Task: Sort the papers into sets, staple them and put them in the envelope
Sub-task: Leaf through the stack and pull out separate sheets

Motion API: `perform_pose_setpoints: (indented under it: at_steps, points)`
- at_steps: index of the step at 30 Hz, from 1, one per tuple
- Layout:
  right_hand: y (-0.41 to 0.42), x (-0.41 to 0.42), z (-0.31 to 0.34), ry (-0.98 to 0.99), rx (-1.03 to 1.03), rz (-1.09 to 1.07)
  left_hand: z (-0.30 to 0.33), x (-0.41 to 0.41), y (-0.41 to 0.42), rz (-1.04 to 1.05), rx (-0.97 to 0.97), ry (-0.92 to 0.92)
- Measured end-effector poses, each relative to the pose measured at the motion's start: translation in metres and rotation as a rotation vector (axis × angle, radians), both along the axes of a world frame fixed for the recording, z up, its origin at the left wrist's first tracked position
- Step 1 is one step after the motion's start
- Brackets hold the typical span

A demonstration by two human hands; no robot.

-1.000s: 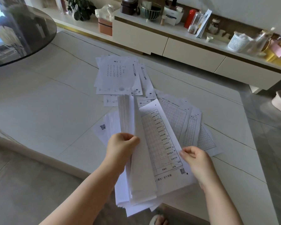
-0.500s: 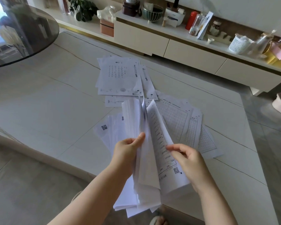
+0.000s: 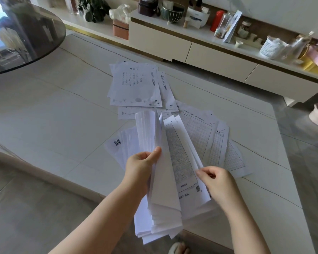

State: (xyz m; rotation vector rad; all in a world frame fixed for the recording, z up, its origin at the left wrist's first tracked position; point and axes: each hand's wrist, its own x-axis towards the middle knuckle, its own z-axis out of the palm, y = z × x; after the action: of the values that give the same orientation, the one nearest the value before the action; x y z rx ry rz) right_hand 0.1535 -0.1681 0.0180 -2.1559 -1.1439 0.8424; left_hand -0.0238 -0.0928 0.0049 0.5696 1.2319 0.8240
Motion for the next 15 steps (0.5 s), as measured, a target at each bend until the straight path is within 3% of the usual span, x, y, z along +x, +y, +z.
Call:
perform_pose_setpoints:
  at_steps: [7,11,15]
  points:
    - [0.0067,0.0034,-0.0056,-0.192,0.005,0.027,-0.0005,0.0024,0.001,0.002,-0.016,-0.017]
    - [0.0083,0.0034,-0.0061,-0.154,0.094,0.001,0.0002,0.0016,0.0016,0.001,-0.014,-0.036]
    - [0.0023,0.0059,-0.0042,0.053,0.167,0.105,0.0016,0.0028,0.0008,0.012,-0.002,-0.027]
